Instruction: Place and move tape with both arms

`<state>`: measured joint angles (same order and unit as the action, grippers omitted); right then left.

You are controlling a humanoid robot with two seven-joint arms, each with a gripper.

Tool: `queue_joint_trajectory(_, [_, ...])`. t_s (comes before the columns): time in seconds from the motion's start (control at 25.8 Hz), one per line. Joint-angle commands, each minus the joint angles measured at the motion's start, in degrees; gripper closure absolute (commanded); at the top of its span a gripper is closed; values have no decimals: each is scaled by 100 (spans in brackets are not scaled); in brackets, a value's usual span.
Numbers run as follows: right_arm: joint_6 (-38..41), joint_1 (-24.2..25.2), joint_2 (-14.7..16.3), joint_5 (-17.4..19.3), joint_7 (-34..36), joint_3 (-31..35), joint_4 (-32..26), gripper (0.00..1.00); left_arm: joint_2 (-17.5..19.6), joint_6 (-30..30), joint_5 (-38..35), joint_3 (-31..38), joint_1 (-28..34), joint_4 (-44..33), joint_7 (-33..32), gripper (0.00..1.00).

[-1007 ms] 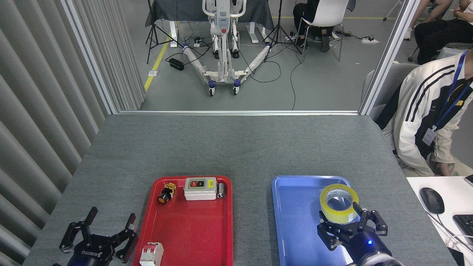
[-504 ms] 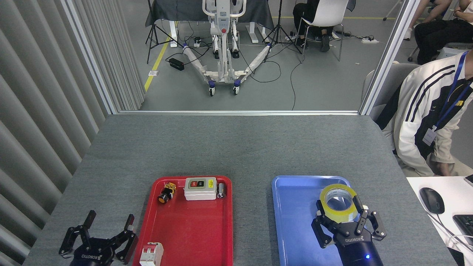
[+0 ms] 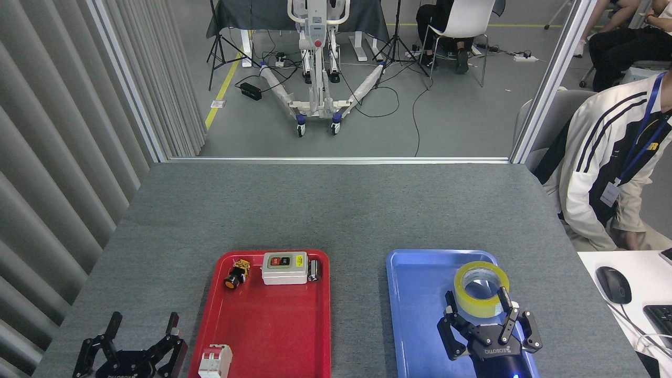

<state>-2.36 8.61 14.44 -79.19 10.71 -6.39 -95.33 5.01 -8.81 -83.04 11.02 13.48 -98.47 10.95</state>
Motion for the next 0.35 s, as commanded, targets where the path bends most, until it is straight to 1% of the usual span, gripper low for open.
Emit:
queue_joint_trajectory(0.0, [-1, 79, -100, 0, -26, 24, 50, 0, 9, 99, 16, -127, 5, 48, 3, 0])
queue_joint_trajectory(0.08, [-19, 105, -108, 0, -17, 33, 50, 0, 71, 160, 51, -224, -30, 162, 3, 0])
queue_joint_trajectory(0.15, [-10, 132, -144, -9, -8, 42, 50, 0, 211, 152, 51, -347, -56, 232, -5, 0])
queue_joint_trajectory(0.31, [-19, 167, -161, -9, -17, 77, 50, 0, 229, 152, 60, -399, -56, 232, -5, 0])
